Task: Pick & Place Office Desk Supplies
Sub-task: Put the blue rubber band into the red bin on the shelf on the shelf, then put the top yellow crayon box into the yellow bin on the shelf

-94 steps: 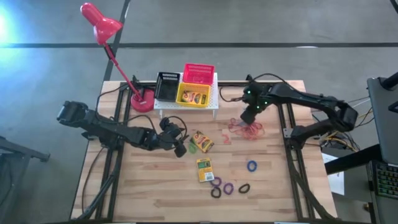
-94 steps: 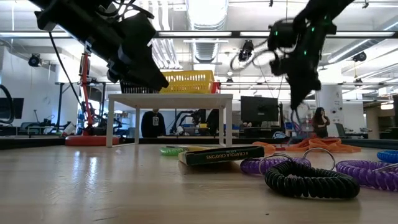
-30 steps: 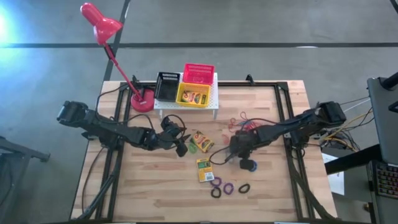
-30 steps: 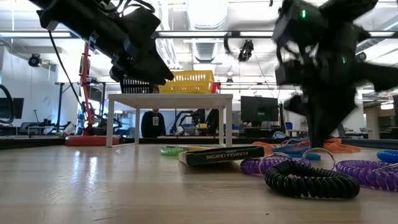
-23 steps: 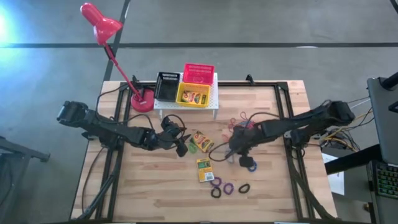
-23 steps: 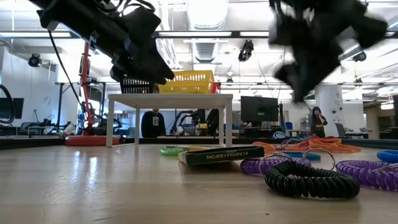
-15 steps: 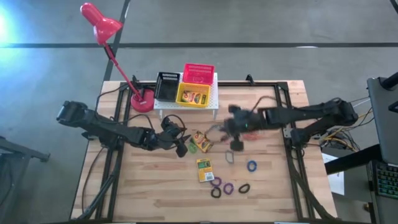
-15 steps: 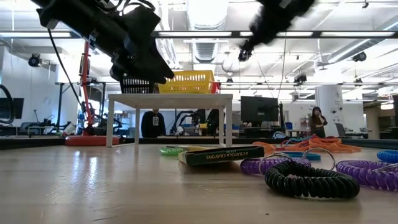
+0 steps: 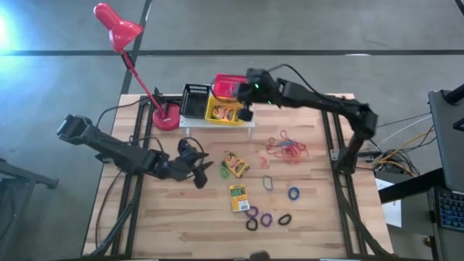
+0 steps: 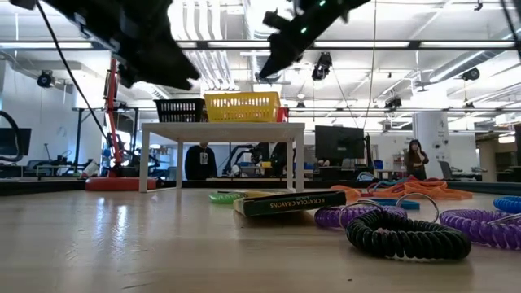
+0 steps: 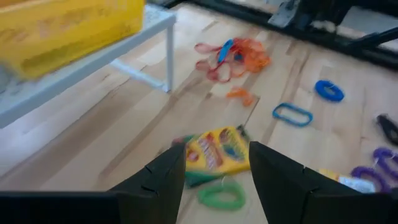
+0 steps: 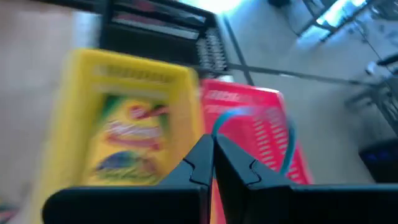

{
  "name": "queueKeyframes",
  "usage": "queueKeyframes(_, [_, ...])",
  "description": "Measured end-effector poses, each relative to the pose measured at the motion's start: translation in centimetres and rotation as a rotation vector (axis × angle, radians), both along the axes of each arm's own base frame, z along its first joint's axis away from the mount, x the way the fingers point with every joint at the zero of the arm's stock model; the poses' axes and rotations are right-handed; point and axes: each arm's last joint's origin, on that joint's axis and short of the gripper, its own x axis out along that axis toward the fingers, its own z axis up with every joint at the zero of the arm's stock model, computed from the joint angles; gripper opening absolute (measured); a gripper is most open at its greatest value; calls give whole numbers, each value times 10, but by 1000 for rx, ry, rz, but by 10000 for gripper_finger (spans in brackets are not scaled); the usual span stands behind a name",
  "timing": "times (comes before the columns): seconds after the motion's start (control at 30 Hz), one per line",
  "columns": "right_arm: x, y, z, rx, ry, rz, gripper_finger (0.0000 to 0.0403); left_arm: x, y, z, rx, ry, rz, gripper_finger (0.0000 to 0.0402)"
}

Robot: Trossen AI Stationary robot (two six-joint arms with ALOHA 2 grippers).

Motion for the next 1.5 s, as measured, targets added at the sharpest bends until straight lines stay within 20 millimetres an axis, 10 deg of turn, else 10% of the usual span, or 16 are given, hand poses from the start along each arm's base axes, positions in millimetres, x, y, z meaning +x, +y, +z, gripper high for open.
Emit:
queueKeyframes(0.37, [22,-60,-8,163,146,-101,48,-30,0,3,-22,23,136,179])
queueKeyframes(0.7, [18,-62,21,194,184,-122,150,-34,2,-13,-60,2,177,179])
queueKeyframes(0.97, [-4,11,42,291,238,29,148,-34,2,-23,-74,-53,161,179])
queueKeyframes(1.5, [-57,163,-78,453,159,203,106,-42,5,-49,-86,-70,108,179])
